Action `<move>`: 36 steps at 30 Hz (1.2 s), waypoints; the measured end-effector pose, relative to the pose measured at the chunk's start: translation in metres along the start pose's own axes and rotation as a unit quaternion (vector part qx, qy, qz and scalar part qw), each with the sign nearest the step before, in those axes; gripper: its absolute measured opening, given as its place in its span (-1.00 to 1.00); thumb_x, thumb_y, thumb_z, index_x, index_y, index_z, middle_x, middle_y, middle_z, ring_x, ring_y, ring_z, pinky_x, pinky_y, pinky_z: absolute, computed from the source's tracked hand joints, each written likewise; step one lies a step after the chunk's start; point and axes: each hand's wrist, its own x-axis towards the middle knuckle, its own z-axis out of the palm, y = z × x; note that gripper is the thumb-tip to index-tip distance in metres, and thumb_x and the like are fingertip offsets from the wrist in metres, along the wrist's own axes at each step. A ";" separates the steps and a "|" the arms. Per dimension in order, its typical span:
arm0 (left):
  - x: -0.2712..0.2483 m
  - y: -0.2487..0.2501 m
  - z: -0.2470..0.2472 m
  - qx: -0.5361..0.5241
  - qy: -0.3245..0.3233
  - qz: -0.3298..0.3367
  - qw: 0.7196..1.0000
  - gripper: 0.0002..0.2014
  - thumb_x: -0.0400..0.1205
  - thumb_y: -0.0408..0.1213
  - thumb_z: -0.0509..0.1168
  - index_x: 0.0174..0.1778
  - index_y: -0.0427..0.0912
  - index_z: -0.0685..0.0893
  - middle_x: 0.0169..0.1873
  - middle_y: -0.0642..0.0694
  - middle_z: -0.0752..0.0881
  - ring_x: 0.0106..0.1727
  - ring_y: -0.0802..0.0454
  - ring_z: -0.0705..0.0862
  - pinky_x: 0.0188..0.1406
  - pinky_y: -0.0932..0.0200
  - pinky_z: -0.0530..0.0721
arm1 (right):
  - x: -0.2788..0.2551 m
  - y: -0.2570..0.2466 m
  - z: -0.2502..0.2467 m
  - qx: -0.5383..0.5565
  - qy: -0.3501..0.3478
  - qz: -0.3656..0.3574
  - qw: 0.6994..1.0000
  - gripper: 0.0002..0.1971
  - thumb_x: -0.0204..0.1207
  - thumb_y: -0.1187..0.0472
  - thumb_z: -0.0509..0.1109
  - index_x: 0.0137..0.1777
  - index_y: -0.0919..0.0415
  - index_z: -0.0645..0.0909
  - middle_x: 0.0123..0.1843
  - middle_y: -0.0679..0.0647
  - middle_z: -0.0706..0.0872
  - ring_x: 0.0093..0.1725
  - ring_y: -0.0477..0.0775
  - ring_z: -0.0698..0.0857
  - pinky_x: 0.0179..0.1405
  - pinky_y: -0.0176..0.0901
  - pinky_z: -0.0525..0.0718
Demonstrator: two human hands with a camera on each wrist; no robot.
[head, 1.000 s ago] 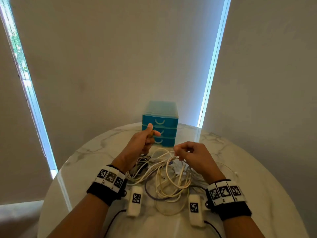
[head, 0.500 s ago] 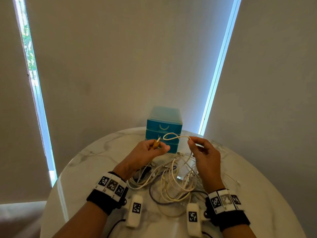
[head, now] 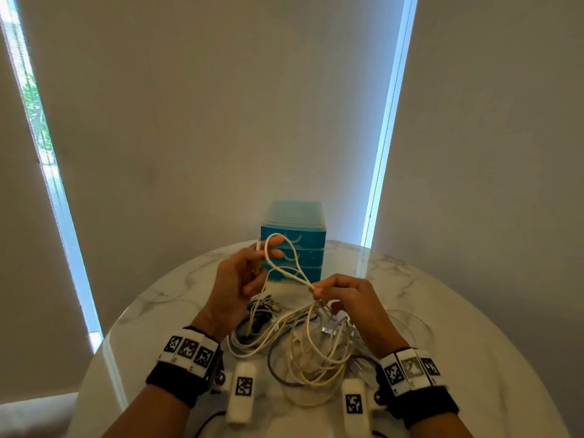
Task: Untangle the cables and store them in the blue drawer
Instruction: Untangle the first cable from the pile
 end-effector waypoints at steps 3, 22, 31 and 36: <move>-0.002 0.004 0.001 0.083 0.014 0.018 0.996 -0.63 0.88 -0.06 0.21 0.37 -0.13 0.86 -0.04 -0.05 0.77 -0.50 0.12 0.20 -0.39 0.10 0.07 | -0.001 0.000 0.003 0.006 0.011 0.006 1.000 -0.79 0.79 0.22 0.40 0.07 0.21 0.89 -0.15 0.22 0.91 -0.18 0.17 0.81 -0.16 -0.06 0.73; -0.008 0.004 0.015 0.321 0.006 -0.106 0.941 -0.42 0.86 0.30 0.00 0.33 0.07 0.85 0.16 0.15 0.92 0.04 -0.12 0.49 -0.17 0.22 0.45 | 0.003 -0.015 0.002 0.177 0.109 -0.067 0.976 -0.73 0.88 0.18 0.27 0.40 0.21 0.73 0.24 0.13 0.91 0.24 0.26 0.87 0.00 -0.11 0.83; -0.006 0.002 0.023 0.254 0.055 -0.074 0.963 -0.35 0.82 0.34 0.08 0.17 -0.06 0.93 -0.10 0.01 0.93 -0.48 0.24 0.48 -0.37 0.26 0.39 | -0.005 -0.016 0.017 0.127 -0.029 -0.055 0.990 -0.69 0.76 0.52 0.22 0.24 0.43 0.80 0.08 0.31 0.92 0.08 0.22 0.90 -0.07 -0.08 0.81; -0.006 0.002 0.016 0.190 0.076 -0.016 0.979 -0.63 0.77 0.11 0.37 0.14 -0.09 0.95 -0.55 0.06 0.45 -0.47 0.10 0.24 -0.49 0.26 0.25 | -0.005 -0.015 0.020 0.109 -0.033 0.000 0.994 -0.64 0.70 0.56 0.17 0.18 0.38 0.81 0.02 0.30 0.91 -0.02 0.25 0.87 -0.20 -0.07 0.82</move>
